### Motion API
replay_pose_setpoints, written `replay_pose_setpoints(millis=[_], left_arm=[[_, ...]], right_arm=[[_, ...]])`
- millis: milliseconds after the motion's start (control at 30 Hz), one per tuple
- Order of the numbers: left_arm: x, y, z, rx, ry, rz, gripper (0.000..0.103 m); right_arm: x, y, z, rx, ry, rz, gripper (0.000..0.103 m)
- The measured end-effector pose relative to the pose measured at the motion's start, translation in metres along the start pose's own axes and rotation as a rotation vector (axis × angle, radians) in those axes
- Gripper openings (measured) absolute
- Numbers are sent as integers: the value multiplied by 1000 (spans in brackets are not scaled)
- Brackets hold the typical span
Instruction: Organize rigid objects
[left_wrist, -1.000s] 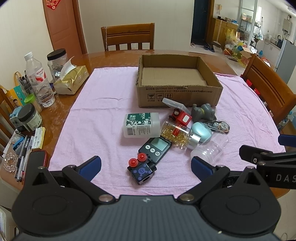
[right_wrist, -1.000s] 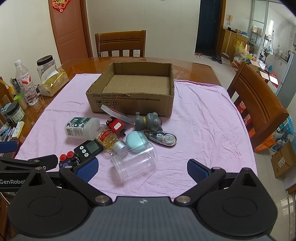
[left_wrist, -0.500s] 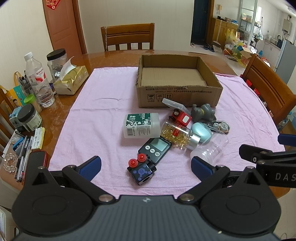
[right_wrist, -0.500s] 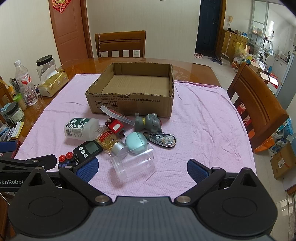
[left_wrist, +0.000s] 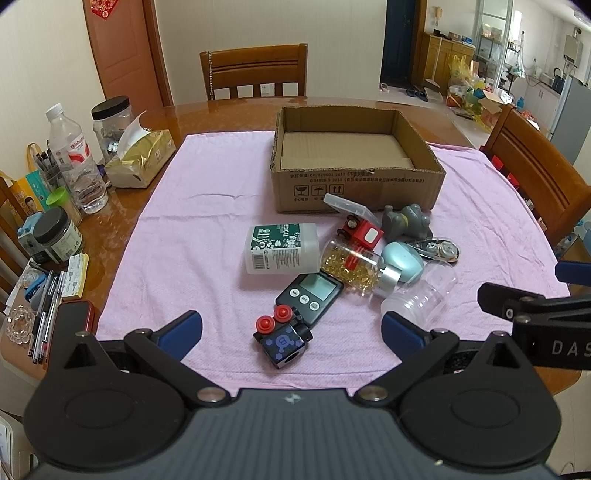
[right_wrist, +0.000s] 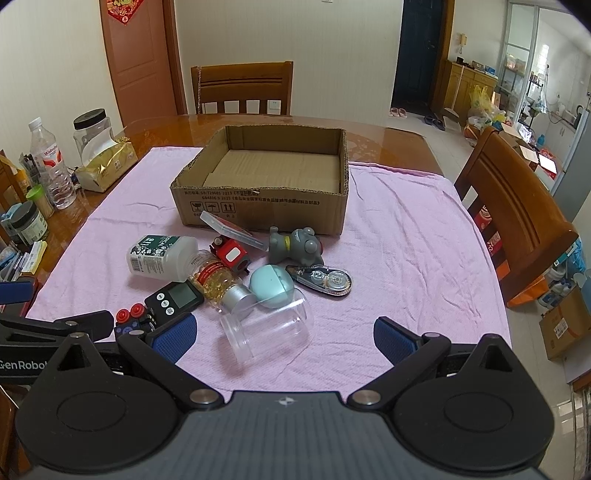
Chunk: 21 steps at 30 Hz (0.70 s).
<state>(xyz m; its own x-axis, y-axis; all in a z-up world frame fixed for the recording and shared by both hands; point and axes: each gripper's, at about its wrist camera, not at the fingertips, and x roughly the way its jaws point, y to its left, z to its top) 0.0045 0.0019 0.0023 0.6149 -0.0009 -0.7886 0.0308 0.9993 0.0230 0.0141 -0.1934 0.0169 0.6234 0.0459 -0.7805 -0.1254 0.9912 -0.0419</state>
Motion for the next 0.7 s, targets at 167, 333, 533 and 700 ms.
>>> replay_pose_setpoints(millis=[167,333,533,700], left_arm=[[4,0,0,8,-2,-9,102],[8,2,-1,16,-2,-23,102],[13,4,-1,37,-12,-49,102],[19,6,-3,68,-28,-84,102]], right_arm=[[2,0,1,-8,-3,4,103],[4,2,2,-21,-7,12,103],[7,3,1,-44,-18,21,103],[10,2,-1,-60,-36,39,103]])
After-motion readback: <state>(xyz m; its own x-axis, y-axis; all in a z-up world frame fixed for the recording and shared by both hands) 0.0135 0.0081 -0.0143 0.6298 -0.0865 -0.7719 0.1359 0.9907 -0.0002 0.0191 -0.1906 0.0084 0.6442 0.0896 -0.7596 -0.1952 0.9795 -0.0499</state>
